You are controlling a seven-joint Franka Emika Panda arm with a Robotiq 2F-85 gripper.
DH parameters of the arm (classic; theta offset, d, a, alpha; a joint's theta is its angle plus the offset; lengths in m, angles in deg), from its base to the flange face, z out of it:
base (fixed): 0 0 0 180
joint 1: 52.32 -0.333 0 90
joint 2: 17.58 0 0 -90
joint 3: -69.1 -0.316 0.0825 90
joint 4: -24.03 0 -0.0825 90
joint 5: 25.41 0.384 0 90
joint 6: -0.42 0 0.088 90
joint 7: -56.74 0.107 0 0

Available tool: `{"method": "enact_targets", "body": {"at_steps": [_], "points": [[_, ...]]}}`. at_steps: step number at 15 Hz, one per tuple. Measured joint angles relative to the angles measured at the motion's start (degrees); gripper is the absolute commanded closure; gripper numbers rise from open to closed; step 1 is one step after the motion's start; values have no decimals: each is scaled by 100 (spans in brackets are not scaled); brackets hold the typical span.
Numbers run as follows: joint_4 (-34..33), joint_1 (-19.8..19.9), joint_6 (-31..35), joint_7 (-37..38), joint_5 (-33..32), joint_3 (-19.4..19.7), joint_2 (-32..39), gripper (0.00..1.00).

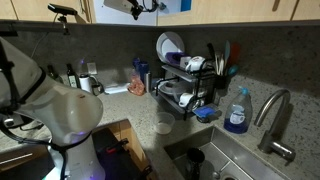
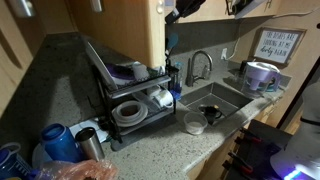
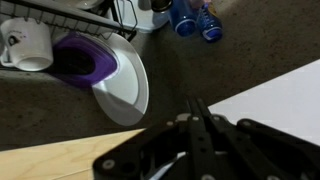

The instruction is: Open the top cupboard door

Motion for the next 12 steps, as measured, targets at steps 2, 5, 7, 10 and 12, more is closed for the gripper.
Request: {"method": "enact_targets", "body": {"at_steps": [2, 5, 7, 10, 12], "points": [[85, 242, -319, 31, -107, -31, -119, 100], [214, 496, -756, 33, -235, -32, -294, 100], [310, 620, -1007, 33, -277, -32, -410, 100], [464, 731, -1327, 33, -281, -33, -562, 100], [599, 761, -1540, 40, -281, -33, -649, 100]]}}
